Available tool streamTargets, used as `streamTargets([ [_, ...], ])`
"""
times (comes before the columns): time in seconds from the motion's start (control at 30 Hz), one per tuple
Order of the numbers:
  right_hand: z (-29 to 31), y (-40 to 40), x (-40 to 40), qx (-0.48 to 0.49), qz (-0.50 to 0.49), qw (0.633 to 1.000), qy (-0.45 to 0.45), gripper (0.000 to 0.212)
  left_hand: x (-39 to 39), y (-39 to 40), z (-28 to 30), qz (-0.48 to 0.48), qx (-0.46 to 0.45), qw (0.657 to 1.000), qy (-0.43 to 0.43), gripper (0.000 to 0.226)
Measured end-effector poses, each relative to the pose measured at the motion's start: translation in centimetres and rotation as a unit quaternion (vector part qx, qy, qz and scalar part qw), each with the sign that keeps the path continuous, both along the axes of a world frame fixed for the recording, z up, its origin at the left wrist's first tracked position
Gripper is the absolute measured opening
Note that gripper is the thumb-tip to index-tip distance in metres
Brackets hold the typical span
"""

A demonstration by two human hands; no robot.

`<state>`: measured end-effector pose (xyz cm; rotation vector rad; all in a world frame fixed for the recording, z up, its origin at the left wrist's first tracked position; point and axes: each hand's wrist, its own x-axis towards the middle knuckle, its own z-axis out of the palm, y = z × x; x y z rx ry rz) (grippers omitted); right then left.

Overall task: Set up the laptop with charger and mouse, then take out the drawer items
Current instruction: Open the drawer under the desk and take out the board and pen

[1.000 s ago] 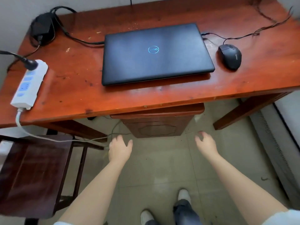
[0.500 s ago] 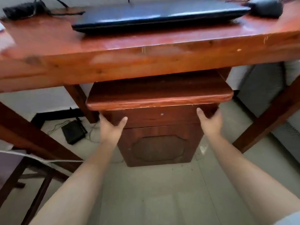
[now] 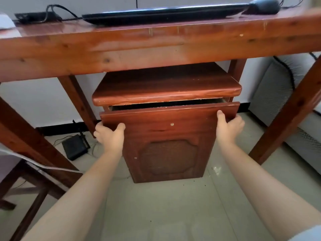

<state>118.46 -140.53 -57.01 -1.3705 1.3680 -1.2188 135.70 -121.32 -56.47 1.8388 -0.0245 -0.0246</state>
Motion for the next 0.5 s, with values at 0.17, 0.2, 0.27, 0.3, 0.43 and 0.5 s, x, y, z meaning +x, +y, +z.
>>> streamTargets([
  [0.17,-0.5,3.4,-2.3,0.030,-0.072,0.995,-0.060,0.054,-3.2,2.3,-1.1,0.069,-0.063,0.996,0.002,0.061],
  [0.2,-0.8,3.7,-2.7,0.043,-0.065,0.995,-0.065,0.055,-3.6,2.6,-1.3,0.075,-0.074,0.994,0.015,0.061],
  [0.27,-1.7,4.3,-3.5,0.070,-0.038,0.994,-0.072,0.057,-4.3,3.0,-2.0,0.079,-0.095,0.991,0.053,0.060],
  [0.3,-2.2,4.5,-3.9,0.087,-0.025,0.993,-0.077,0.058,-4.6,3.2,-2.3,0.076,-0.096,0.990,0.070,0.061],
  [0.43,-3.4,5.0,-4.4,0.121,0.017,0.986,-0.111,0.065,-5.5,3.6,-3.3,0.045,-0.089,0.993,0.055,0.069],
  [0.5,-3.1,5.1,-4.6,0.103,0.019,0.990,-0.090,0.068,-5.8,3.9,-3.0,0.034,-0.039,0.999,0.012,0.075],
])
